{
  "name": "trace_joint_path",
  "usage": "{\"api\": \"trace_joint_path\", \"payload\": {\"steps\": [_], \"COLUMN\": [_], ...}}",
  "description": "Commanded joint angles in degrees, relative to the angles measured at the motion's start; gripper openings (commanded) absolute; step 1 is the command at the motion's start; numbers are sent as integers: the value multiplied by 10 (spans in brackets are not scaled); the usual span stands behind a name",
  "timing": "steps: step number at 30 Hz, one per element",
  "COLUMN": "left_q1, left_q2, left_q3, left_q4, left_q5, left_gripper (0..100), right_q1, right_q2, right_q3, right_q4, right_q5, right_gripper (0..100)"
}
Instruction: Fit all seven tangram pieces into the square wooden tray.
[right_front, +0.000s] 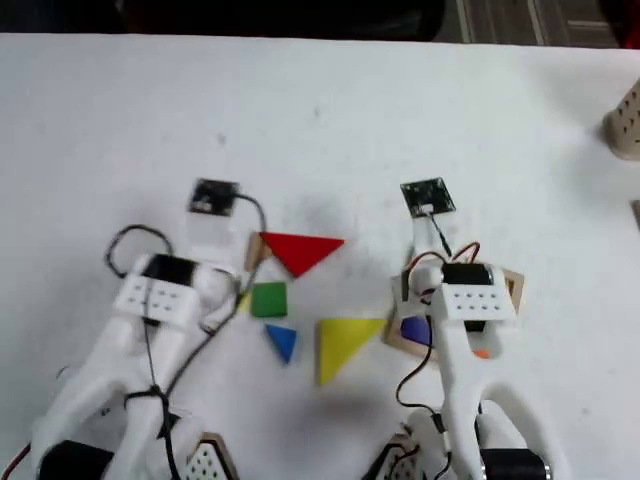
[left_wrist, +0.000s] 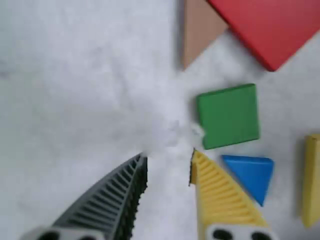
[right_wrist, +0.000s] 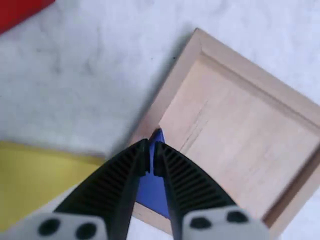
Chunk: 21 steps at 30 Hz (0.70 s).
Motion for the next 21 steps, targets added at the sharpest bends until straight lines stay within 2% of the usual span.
{"api": "trace_joint_path", "payload": {"steps": [1,3,7,14,21], "left_q1": [86,106,109,48,23], "left_q2": [-14,9,95,239,293], "left_q3": [-30,-33,-53,-163,-177], "left_q4": [-9,-23,-62,-54,-40], "left_q5": [56,84,105,109,108], "left_gripper": [278,321,324,324,324], "right_q1": [9,9,9,8,8], "right_q2": [-17,-17,-17,-17,-17], "right_q3": [-4,-4,-4,-4,-4], "right_q4": [-7,-7,-7,-7,-7], "right_q5": [-1,-1,0,0,0], "right_gripper": [17,17,17,17,17]}}
